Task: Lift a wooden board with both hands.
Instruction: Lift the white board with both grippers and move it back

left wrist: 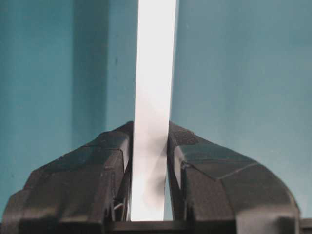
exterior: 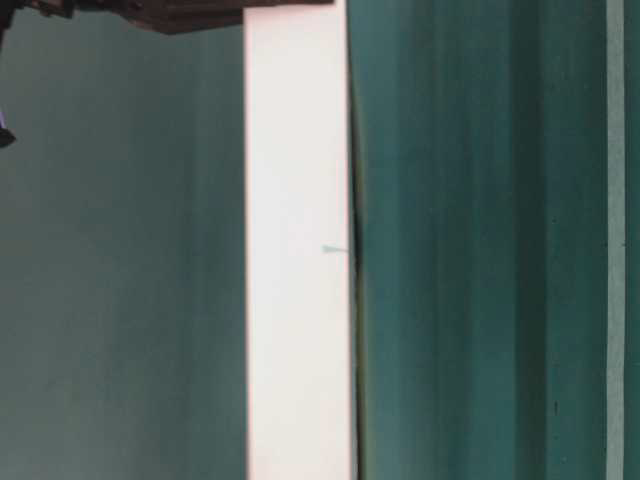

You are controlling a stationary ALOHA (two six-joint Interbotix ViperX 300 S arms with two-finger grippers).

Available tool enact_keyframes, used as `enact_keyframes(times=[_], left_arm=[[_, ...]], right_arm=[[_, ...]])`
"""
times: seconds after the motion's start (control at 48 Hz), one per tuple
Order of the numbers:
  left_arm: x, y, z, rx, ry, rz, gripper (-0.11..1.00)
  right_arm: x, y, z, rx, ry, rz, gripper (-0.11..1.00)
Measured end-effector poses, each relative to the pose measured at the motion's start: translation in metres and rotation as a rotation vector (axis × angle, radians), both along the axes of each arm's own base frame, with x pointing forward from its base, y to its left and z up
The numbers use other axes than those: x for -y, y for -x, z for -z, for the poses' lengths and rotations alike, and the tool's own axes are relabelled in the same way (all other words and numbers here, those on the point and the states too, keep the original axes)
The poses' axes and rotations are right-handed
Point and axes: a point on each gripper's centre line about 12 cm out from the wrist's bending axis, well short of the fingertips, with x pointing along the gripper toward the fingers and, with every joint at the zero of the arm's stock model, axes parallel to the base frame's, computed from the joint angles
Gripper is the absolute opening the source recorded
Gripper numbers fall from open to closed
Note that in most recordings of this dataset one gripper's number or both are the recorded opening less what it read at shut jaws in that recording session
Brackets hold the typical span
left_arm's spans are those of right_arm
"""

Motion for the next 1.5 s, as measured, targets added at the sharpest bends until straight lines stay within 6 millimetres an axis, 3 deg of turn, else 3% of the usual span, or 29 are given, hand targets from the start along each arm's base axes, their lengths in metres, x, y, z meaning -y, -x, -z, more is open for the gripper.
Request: enact_keyframes(times=[0.375,1.5], left_arm=[[-0.004,-0.003,-0.027,-0.003,-0.002,-0.013,0.18],[-0.014,-0.005,-0.112,-0.025,0.000,-0.049,0.18]], right_arm=[[0.002,0.003,-0.022,-0.015,-0.001,0.005,0.21],[0.007,0.010,-0.118,-0.039,0.026,0.006,0.21]])
